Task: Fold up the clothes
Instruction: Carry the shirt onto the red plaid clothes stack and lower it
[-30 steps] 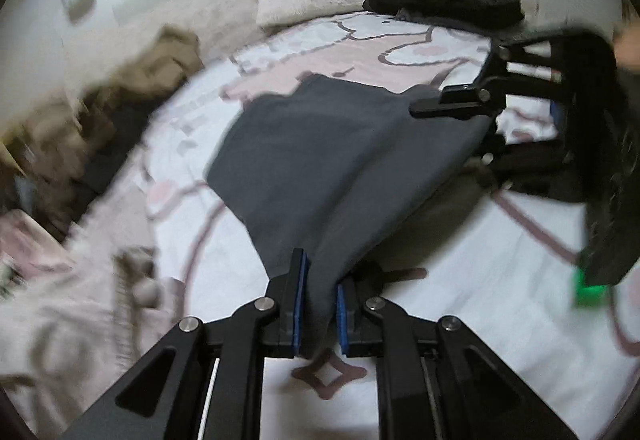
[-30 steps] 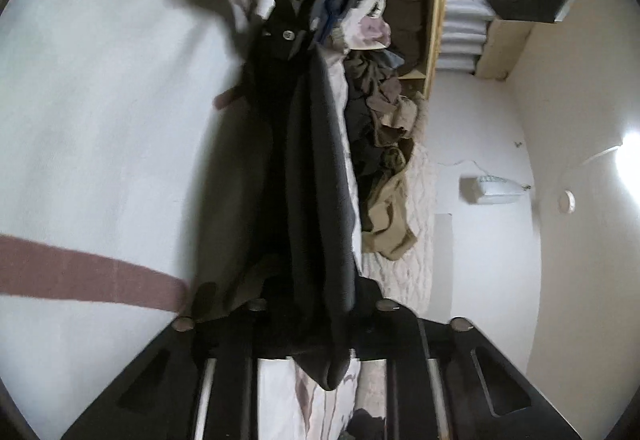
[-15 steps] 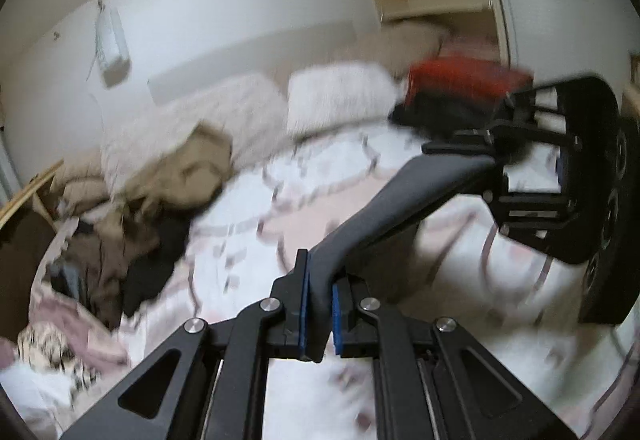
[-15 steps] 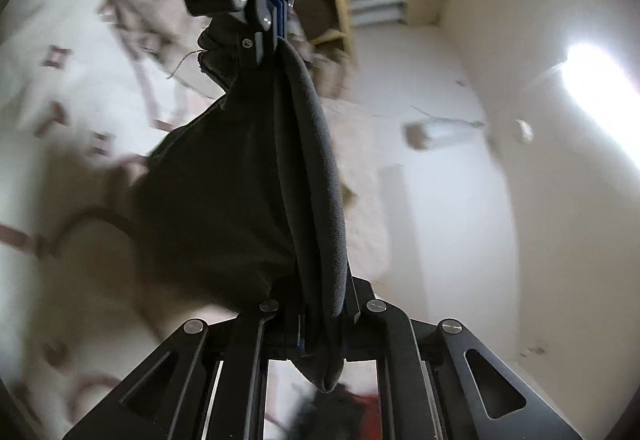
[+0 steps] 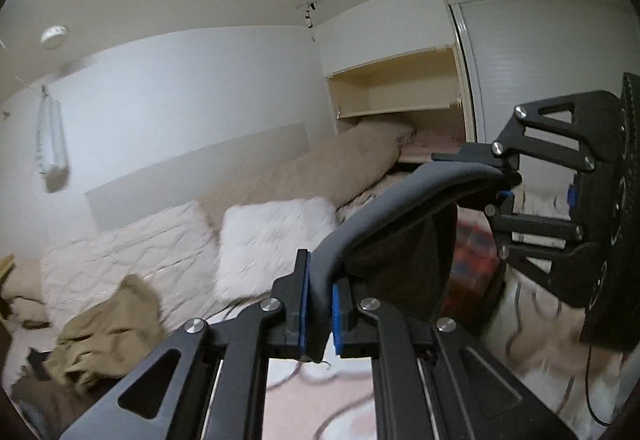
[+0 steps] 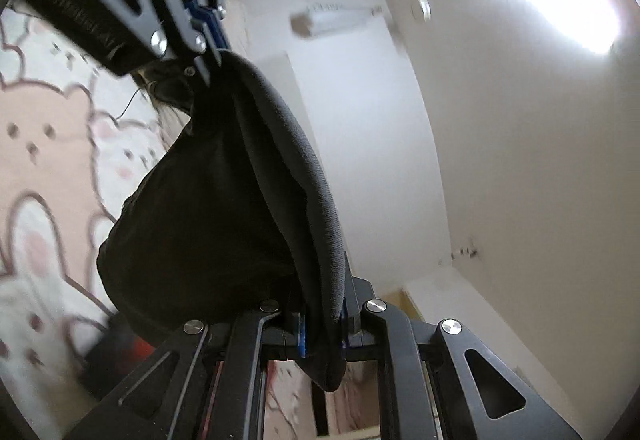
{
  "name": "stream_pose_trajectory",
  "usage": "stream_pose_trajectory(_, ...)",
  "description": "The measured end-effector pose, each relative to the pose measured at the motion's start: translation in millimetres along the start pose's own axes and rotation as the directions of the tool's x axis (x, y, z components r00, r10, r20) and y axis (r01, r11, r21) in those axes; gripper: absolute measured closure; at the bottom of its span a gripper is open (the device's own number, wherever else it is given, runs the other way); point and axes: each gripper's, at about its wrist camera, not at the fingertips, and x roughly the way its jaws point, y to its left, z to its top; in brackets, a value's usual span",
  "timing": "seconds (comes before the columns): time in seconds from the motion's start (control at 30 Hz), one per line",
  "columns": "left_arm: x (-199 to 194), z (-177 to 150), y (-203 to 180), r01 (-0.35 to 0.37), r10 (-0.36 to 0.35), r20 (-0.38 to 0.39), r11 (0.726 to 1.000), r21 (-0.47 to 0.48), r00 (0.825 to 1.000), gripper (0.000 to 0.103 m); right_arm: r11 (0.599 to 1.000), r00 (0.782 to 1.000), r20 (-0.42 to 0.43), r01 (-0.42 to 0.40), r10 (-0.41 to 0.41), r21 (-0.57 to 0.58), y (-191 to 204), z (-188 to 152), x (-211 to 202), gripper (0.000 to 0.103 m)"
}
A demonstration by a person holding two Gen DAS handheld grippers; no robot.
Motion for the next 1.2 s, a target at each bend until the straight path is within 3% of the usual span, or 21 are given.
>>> stream_pose_trajectory(0.1, 49.5, 28.6, -12.2, -0.006, 0.006, -0.006, 1.000, -0.026, 1.000, 0.094, 1.000, 0.998, -0.057, 0.007, -0.006, 0.026, -23.1, -24.5, 41.5, 0.092)
stream_pose_trajectory(0.23, 117.6, 66.0, -28.7, -0.074, 0.074, -0.007, 0.996, -0.043, 0.997, 0.094, 0.998, 0.994, -0.103, 0.047, -0.041, 0.052, -44.6, -53.1, 103.1, 0.092)
stream_pose_trajectory(0.37, 152.6, 79.8, -40.4, -0.102, 0.104, 0.038, 0.993, -0.051, 0.994, 0.094, 0.988, 0.996, -0.049, 0.080, -0.074, 0.131, -68.8, -80.6, 142.7, 0.092)
stream_pose_trajectory(0.43, 167.2, 75.6, -47.1, -0.090, 0.093, 0.056, 0.995, -0.043, 0.994, 0.094, 0.987, 0.999, -0.020, 0.047, -0.044, 0.153, -64.8, -104.0, 153.4, 0.092)
stream_pose_trajectory(0.53, 186.4, 36.9, -68.4, -0.037, 0.037, 0.002, 0.999, 0.010, 0.999, 0.094, 0.988, 1.000, 0.005, -0.030, 0.030, 0.152, -44.0, -144.8, 164.6, 0.092)
stream_pose_trajectory(0.63, 194.3, -25.0, -109.8, -0.006, 0.015, -0.071, 0.992, 0.129, 0.997, 0.094, 0.991, 0.992, 0.006, -0.123, 0.123, 0.049, 12.8, -191.4, 152.0, 0.092)
stream_pose_trajectory(0.7, 191.8, -60.4, -139.6, 0.003, 0.020, -0.099, 0.973, 0.233, 0.995, 0.094, 0.986, 0.986, 0.008, -0.167, 0.167, -0.029, 49.4, -222.5, 132.4, 0.092)
stream_pose_trajectory(0.77, 184.5, -91.0, -168.7, -0.010, 0.045, -0.088, 0.932, 0.364, 0.995, 0.094, 0.978, 0.985, 0.016, -0.171, 0.174, -0.120, 75.3, -245.9, 111.2, 0.092)
stream_pose_trajectory(0.97, 175.6, -120.8, -206.2, -0.095, 0.118, -0.007, 0.834, 0.543, 0.993, 0.094, 0.967, 0.989, 0.005, -0.146, 0.150, -0.207, 96.8, -276.3, 101.3, 0.092)
stream_pose_trajectory(1.2, 149.7, -125.0, -207.0, -0.134, 0.117, 0.065, 0.816, 0.563, 0.991, 0.094, 0.963, 0.988, 0.081, -0.109, 0.133, -0.245, 85.4, -279.7, 82.6, 0.092)
